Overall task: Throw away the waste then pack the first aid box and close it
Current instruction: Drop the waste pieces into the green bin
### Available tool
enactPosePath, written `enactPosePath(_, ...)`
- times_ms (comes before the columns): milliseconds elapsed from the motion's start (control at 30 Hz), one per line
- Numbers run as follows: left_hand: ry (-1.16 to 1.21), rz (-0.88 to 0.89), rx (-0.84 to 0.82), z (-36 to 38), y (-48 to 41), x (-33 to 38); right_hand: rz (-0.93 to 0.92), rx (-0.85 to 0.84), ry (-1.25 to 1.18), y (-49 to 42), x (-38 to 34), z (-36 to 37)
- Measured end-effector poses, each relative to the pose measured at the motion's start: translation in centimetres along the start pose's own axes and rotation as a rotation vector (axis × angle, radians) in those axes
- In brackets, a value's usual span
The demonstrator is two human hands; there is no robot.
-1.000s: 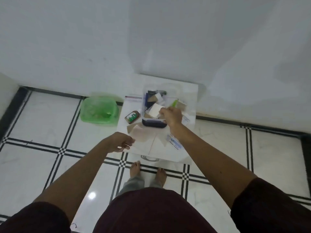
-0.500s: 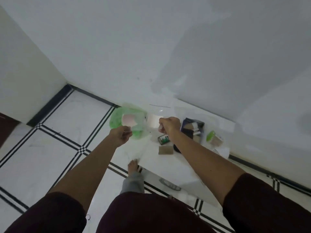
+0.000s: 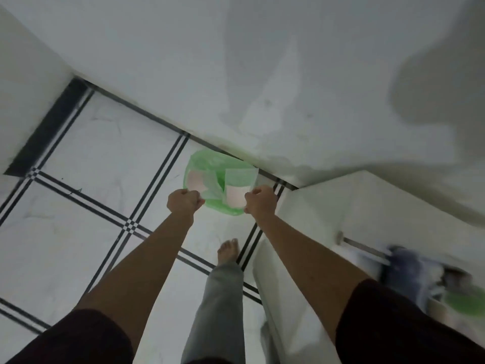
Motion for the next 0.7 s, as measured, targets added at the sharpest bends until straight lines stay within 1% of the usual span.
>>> enactPosePath(133,-0.083,-0.017,-0.004,2.9,-8.0,-0.2,0.086,0.014,0.036,-6.5,3.6,6.4)
enactPosePath(233,-0.2,-0.093,-0.037,4.8,-12.2,-1.8,0.156,-0.032,0.075,-9.5,5.6,9.4)
enactPosePath(267,-0.292,-0.097,-0.035,4.9,-12.9,-2.3,0.183,-0.055,0.113,-9.8,6.2,9.8)
enactPosePath(300,-0.448,-0.057,-0.026,4.7,-13.1,-2.5,0.199,-0.078,0.144,-9.6,6.8,10.1)
enactPosePath(367,-0.73,0.093,-0.002,4.2,-12.0,-2.1,0.171,-0.129,0.221,-8.3,7.3,10.2)
enactPosePath(433,-0.843,0.296,-0.027,4.0,-9.3,-1.8,0.072,-0.168,0.338,-5.7,7.0,9.2)
enactPosePath(500,-0.904,0.45,-0.054,4.1,-6.8,-1.4,-0.047,-0.203,0.44,-3.7,5.8,8.4)
enactPosePath(567,-0.951,0.616,-0.078,4.5,-1.8,0.5,-0.215,-0.206,0.534,-1.1,2.8,5.8)
enactPosePath(700,-0.975,0.803,-0.087,5.2,9.4,4.5,-0.528,-0.152,0.641,5.5,-2.9,-0.3)
Point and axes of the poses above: each hand's wrist, its own y-axis away from the middle knuckle, its own z-axis out of the palm, x = y × z, the point moved 9 cm from there along -y, towards the middle knuckle, and after that the axes turned 7 degrees about -y, right-handed, at the moved point
